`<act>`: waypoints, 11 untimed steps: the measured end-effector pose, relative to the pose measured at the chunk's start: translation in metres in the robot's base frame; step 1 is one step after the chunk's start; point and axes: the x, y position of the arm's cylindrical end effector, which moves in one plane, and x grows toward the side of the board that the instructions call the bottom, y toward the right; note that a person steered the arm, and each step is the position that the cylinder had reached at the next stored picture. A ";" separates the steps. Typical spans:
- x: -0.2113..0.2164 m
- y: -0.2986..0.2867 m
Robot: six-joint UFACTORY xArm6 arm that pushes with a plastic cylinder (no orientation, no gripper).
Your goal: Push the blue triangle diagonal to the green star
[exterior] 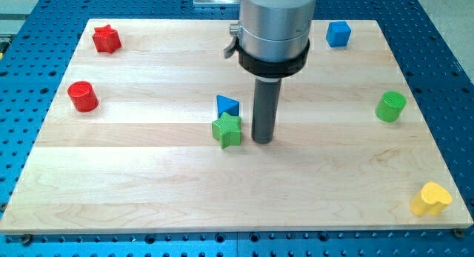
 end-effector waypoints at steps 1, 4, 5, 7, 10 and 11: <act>-0.020 0.028; -0.059 -0.072; 0.001 -0.130; -0.044 -0.133; 0.054 -0.061; 0.055 -0.082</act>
